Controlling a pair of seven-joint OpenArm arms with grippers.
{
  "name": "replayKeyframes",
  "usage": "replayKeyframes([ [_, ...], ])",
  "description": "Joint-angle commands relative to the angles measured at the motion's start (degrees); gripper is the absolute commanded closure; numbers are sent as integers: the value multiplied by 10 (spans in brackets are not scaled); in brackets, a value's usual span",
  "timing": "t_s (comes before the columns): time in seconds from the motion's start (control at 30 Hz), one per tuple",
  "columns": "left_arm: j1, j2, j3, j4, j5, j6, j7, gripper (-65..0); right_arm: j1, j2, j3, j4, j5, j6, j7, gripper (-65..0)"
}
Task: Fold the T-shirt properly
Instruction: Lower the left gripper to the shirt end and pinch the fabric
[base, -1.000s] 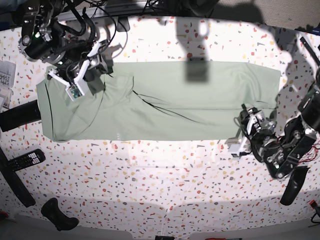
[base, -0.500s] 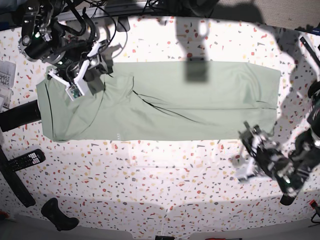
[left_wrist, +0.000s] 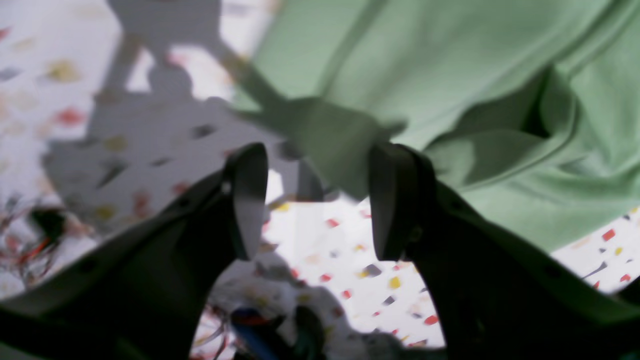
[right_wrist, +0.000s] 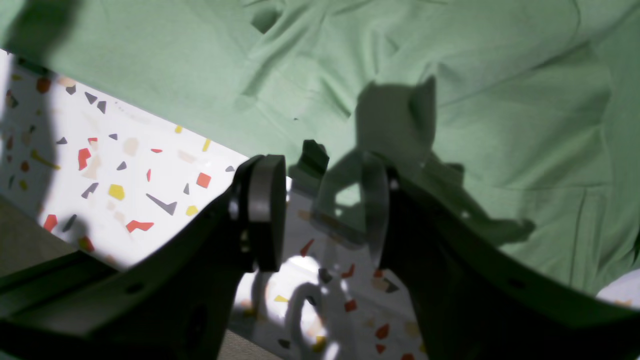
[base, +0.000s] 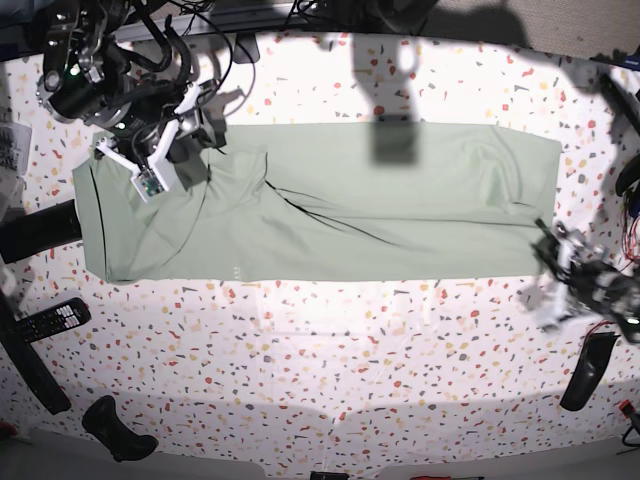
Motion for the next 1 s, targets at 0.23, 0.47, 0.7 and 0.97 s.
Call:
replayKeyframes([
  [0.23, -7, -56, -8, 3, -183, -3, -1, -296, 3, 5, 2, 10, 6, 4, 10, -246],
  [0.47, 20, -44, -57, 2, -190, -3, -39, -296, 3, 5, 2, 10, 6, 4, 9, -246],
  [0.7, 67, -34, -184, -17, -116, 104, -93, -296, 3, 5, 2, 10, 6, 4, 8, -246],
  [0.97, 111, -14, -204, -31, -115, 101, -63, -296, 3, 5, 2, 10, 42, 4, 8, -246],
])
